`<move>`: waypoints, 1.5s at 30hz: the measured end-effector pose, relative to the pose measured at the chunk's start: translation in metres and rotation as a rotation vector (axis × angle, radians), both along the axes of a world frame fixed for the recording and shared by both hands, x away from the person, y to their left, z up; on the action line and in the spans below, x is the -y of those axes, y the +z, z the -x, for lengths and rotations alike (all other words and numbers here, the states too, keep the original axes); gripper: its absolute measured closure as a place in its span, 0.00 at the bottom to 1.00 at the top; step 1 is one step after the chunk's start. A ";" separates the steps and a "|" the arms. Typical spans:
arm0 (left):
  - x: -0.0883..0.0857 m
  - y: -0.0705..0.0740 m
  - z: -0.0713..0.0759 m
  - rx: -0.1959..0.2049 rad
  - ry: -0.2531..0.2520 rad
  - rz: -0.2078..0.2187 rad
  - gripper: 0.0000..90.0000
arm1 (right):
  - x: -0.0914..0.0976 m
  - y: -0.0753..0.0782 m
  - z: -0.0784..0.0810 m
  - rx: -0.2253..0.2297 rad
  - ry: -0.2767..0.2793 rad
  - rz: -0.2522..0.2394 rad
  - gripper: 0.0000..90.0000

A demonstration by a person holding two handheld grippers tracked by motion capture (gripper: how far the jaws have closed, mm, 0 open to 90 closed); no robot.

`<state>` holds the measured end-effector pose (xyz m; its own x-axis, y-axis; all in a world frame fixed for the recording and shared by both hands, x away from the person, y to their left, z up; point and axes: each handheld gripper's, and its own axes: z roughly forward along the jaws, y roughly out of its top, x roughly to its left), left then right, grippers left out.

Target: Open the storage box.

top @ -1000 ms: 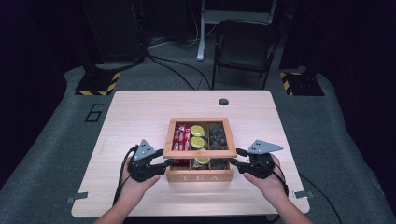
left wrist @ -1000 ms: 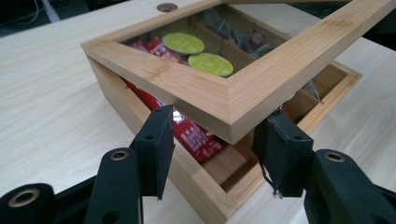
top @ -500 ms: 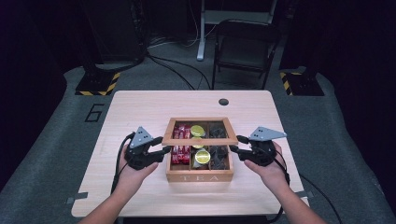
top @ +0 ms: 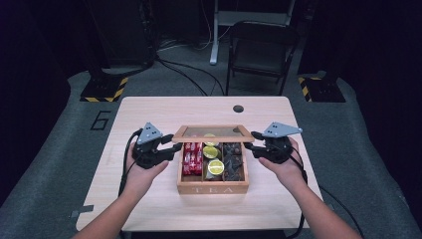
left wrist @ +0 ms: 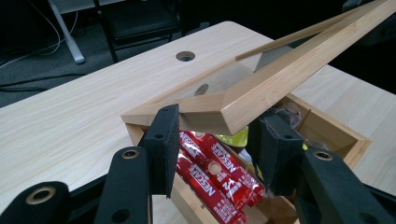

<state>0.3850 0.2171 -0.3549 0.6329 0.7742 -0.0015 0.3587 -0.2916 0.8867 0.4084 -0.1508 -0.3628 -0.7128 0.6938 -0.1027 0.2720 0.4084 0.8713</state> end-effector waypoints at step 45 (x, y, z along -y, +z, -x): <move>0.004 -0.005 -0.061 -0.004 0.096 0.008 0.66 | -0.006 0.004 -0.052 -0.002 -0.089 -0.039 0.69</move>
<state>0.4462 0.2129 -0.3598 0.5558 0.8313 -0.0104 0.3879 -0.2482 0.8876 0.4606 -0.1444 -0.3584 -0.6482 0.7580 -0.0728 0.3076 0.3481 0.8856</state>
